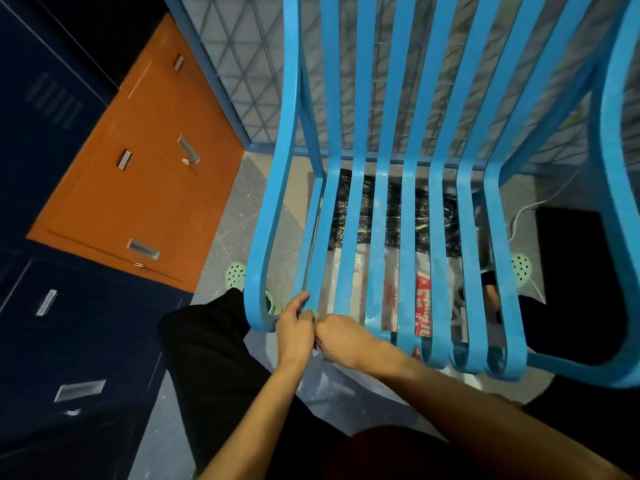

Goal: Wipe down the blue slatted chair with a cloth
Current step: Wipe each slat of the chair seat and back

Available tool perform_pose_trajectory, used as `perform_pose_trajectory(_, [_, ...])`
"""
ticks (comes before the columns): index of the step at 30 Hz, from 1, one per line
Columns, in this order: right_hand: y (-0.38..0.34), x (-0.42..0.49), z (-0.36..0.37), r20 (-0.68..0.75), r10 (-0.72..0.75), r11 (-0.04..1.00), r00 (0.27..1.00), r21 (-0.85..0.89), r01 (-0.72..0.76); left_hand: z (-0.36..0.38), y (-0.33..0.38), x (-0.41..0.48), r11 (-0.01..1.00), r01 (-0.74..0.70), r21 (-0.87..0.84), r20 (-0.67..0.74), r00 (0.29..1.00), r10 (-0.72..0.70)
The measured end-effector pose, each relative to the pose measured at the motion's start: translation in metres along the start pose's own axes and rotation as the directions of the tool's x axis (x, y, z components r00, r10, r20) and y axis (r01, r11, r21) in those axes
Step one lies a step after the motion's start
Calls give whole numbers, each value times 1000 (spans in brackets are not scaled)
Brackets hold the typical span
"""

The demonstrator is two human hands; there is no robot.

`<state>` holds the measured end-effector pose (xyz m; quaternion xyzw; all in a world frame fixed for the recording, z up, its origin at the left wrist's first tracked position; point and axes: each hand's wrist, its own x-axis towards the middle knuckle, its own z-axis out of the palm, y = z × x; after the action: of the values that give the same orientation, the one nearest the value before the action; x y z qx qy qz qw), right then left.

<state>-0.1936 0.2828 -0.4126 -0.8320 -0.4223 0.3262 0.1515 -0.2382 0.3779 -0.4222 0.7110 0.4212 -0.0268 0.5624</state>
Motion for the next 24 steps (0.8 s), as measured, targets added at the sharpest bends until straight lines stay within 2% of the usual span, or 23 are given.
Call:
perform_pose_trajectory(1, [4, -1, -4, -55, 23, 993, 998, 118, -17, -1, 2, -3, 1000, -27, 4, 9, 1000, 27])
perform_pose_trajectory(3, [17, -5, -14, -160, 145, 911, 976, 406, -68, -2, 5, -8, 998, -71, 2, 15, 997, 70])
perform_pose_trajectory(5, [27, -10, -23, -215, 222, 817, 951, 574, -61, -4, 7, -16, 994, -91, -56, 10, 996, 92])
perform_pose_trajectory(8, [30, -18, -43, -169, 249, 615, 954, 788, -21, -1, 21, -20, 989, -83, -120, 110, 989, 96])
perform_pose_trajectory(11, [28, -23, -66, -67, 288, 384, 955, 922, -51, -2, 39, -19, 991, -129, -45, 195, 971, 135])
perform_pose_trajectory(13, [31, -28, -78, -19, 255, 280, 967, 959, -55, -10, 56, -20, 972, -235, 29, 213, 951, 224])
perform_pose_trajectory(15, [32, -33, -93, -52, 198, 240, 979, 971, 3, -18, 78, -21, 920, -374, 114, 219, 913, 344])
perform_pose_trajectory(18, [32, -39, -119, -172, 209, 217, 963, 968, 126, -40, 121, -22, 836, -538, 108, 173, 838, 517])
perform_pose_trajectory(20, [35, -37, -128, -232, 272, 289, 934, 945, 151, -62, 145, -16, 805, -588, 75, 104, 808, 580])
perform_pose_trajectory(22, [38, -30, -124, -229, 325, 377, 918, 921, 96, -87, 156, -6, 811, -585, 17, 2, 811, 585])
perform_pose_trajectory(24, [39, -19, -110, -192, 335, 450, 922, 893, 22, -109, 153, 9, 822, -569, -5, -168, 811, 560])
